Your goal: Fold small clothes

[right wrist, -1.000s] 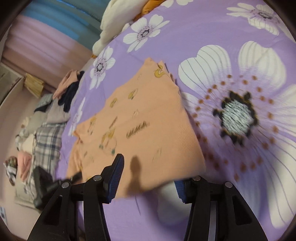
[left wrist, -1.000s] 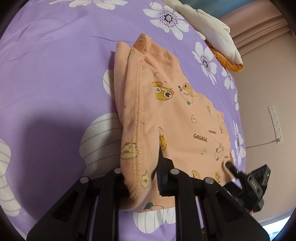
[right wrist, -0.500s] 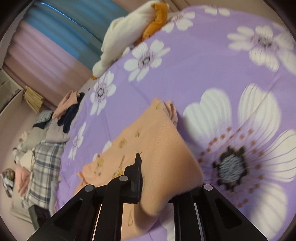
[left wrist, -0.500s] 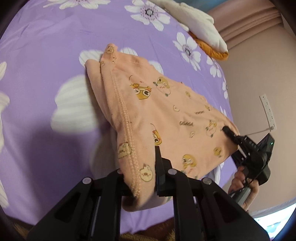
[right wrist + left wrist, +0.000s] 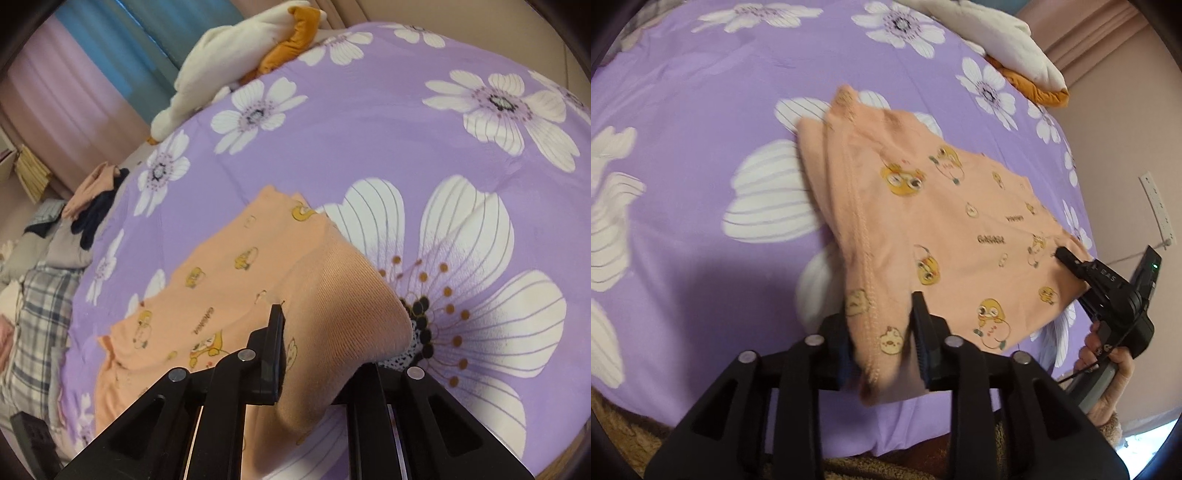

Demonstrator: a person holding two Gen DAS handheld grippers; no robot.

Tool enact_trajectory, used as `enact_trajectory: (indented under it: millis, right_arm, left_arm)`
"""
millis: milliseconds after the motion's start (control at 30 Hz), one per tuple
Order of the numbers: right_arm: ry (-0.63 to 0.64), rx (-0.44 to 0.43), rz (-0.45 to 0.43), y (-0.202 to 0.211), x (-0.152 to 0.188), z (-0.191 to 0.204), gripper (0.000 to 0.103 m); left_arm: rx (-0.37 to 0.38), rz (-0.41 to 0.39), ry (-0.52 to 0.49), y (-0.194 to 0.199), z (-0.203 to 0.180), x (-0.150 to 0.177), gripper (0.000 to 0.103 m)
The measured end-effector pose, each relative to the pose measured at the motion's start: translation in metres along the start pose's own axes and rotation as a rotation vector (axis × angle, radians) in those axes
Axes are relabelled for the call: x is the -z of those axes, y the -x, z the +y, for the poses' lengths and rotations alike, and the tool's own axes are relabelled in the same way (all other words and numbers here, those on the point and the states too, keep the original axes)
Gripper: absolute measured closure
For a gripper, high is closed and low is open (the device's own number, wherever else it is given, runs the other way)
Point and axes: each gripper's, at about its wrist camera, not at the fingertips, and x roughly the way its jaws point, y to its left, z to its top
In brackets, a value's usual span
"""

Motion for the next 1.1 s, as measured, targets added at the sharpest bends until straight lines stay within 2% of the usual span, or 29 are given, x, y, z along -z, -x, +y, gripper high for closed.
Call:
enact_trajectory:
  millis: [133, 333, 533, 700, 900, 1100]
  right_arm:
    - [0.057, 0.025, -0.029, 0.006, -0.001, 0.013, 0.09]
    - [0.142, 0.048, -0.071, 0.018, -0.004, 0.033, 0.09]
    - [0.299, 0.049, -0.12, 0.035, -0.007, 0.067, 0.09]
    - [0.473, 0.001, -0.134, 0.048, -0.001, 0.108, 0.09]
    - [0.609, -0.111, -0.094, 0.052, 0.017, 0.145, 0.09]
    - [0.709, -0.165, -0.012, 0.037, 0.044, 0.166, 0.09]
  left_arm:
    - [-0.048, -0.06, 0.005, 0.018, 0.006, 0.0, 0.05]
    - [-0.117, -0.128, 0.024, 0.039, 0.018, 0.001, 0.04]
    - [-0.161, -0.186, 0.09, 0.056, 0.033, -0.002, 0.037]
    - [-0.164, -0.216, 0.119, 0.069, 0.042, 0.0, 0.031]
    - [-0.166, -0.237, 0.131, 0.079, 0.047, 0.003, 0.029]
    - [-0.164, -0.234, 0.13, 0.082, 0.05, 0.006, 0.029]
